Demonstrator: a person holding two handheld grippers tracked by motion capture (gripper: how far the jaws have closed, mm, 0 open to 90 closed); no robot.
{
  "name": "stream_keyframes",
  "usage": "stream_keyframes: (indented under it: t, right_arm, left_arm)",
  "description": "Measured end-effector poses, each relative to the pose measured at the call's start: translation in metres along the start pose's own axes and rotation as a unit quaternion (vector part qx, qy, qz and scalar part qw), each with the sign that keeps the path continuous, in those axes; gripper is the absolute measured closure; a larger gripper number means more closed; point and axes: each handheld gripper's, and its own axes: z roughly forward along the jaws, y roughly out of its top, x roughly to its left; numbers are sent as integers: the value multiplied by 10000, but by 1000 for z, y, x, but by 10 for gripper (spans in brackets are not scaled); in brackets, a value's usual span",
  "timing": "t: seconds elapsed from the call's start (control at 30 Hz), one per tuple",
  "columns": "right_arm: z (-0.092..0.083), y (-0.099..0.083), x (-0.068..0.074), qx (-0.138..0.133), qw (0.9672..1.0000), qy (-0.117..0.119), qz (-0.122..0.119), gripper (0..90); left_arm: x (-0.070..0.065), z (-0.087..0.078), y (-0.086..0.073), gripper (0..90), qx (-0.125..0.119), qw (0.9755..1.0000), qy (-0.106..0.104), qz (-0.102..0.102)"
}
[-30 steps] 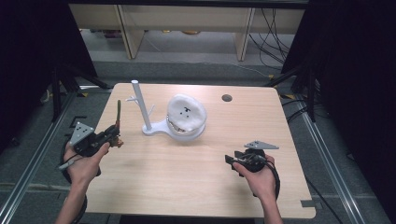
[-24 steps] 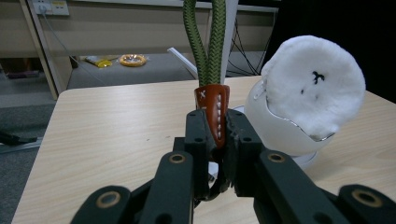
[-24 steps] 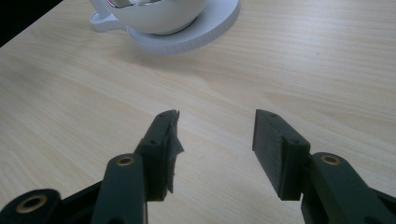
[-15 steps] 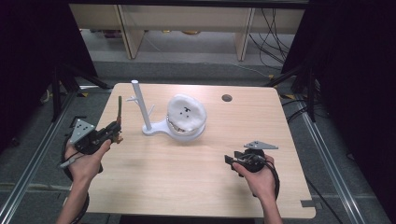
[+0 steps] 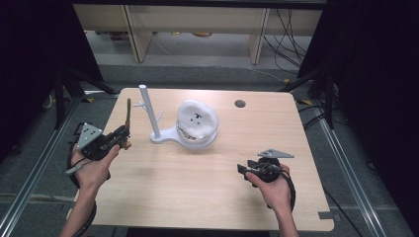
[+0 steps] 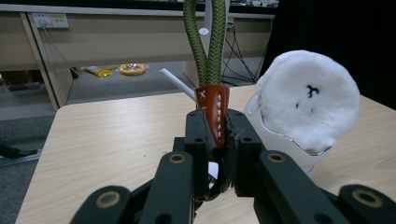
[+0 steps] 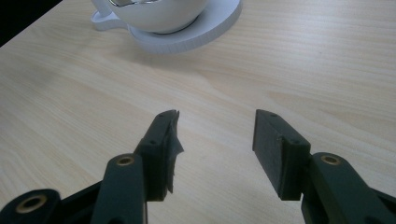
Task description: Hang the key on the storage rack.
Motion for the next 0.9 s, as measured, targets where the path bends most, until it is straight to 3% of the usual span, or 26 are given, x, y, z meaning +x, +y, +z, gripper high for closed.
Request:
stream_keyframes:
  t: [0.17, 0.23, 0.3, 0.33, 0.37, 0.43, 0.47, 0.5, 0.63, 0.8, 0.9]
  right_arm:
    - [0, 0, 0, 37, 10000, 38, 41, 510]
    - [0, 0, -3, 15, 9998, -46, -167, 510]
    - [-1, 1, -3, 15, 9999, -35, -162, 510]
    - [0, 0, 0, 22, 10000, 37, 46, 510]
    - [0, 0, 0, 20, 10000, 29, 41, 510]
    - [0, 0, 0, 11, 10000, 22, -21, 510]
    - [0, 0, -2, 17, 9998, -104, -187, 509]
    - [1, -1, 0, 63, 10000, -17, 5, 509]
    - [1, -1, 1, 63, 10000, 58, 49, 509]
    - [1, -1, 0, 33, 10000, -28, -21, 509]
    - [0, 0, -2, 22, 9998, -86, -189, 509]
  left_arm:
    - [-2, 5, 1, 800, 50, 10000, 19, 69]
    - [-2, 6, 1, 800, 72, 9999, 58, 91]
    - [-3, 8, 1, 799, 106, 9998, 106, 110]
    - [-3, 9, 1, 799, 112, 9998, 108, 97]
    - [-3, 9, 0, 799, 122, 9998, 131, 111]
    - [-4, 11, 0, 798, 152, 9997, 140, 132]
    - [-4, 11, 0, 798, 170, 9997, 140, 139]
    - [-4, 12, -1, 799, 185, 9996, 147, 159]
    - [-4, 15, -2, 798, 218, 9995, 164, 185]
    - [-5, 19, -4, 798, 244, 9993, 181, 223]
    - [-5, 22, -5, 797, 296, 9991, 187, 241]
